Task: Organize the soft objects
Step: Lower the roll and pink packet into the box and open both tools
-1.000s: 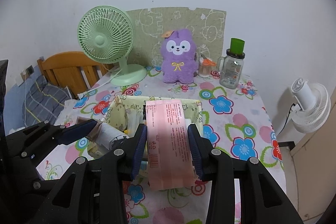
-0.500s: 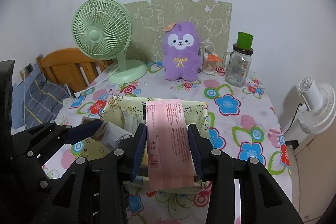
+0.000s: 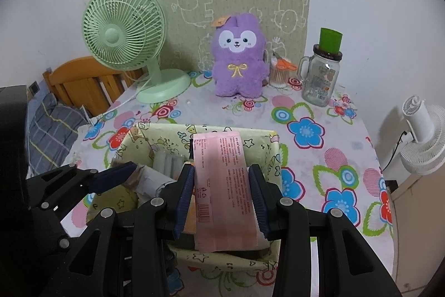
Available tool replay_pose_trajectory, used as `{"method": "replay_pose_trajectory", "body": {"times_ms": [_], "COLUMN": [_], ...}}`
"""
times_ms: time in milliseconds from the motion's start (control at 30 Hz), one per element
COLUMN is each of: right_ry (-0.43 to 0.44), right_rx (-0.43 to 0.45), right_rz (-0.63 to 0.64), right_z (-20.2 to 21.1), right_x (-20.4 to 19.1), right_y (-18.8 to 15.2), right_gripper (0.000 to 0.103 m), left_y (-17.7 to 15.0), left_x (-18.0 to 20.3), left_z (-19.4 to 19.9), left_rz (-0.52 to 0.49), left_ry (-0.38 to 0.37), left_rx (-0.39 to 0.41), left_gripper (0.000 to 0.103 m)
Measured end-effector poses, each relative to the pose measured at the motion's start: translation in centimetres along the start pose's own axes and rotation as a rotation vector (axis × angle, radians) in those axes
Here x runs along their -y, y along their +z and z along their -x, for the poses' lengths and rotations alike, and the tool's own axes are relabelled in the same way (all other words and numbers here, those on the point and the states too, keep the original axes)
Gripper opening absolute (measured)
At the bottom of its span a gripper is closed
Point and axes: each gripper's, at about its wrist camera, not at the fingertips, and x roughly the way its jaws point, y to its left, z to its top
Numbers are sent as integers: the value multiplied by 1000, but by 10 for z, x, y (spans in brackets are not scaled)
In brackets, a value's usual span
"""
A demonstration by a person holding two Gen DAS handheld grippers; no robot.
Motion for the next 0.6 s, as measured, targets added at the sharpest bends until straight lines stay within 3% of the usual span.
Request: {"method": "replay_pose_trajectory", "body": {"times_ms": [133,200,600], "right_ry": [1,3,21], "right_rx": [-10,-12,-23], "right_rz": [2,4,11], "right_z": [-7,-10,-28], "right_x": [0,-1,-9], "right_y": [2,3,10], "right_gripper": [43,43,43], "left_y": [-2,-2,-3], "left_x": [0,0,-7], "left_z": [-3,-5,-5], "left_rz": [-11,-12,-3], "left_ry": [1,8,23], "left_rx": [-8,-12,-26], "left_gripper": [69,77,84]}}
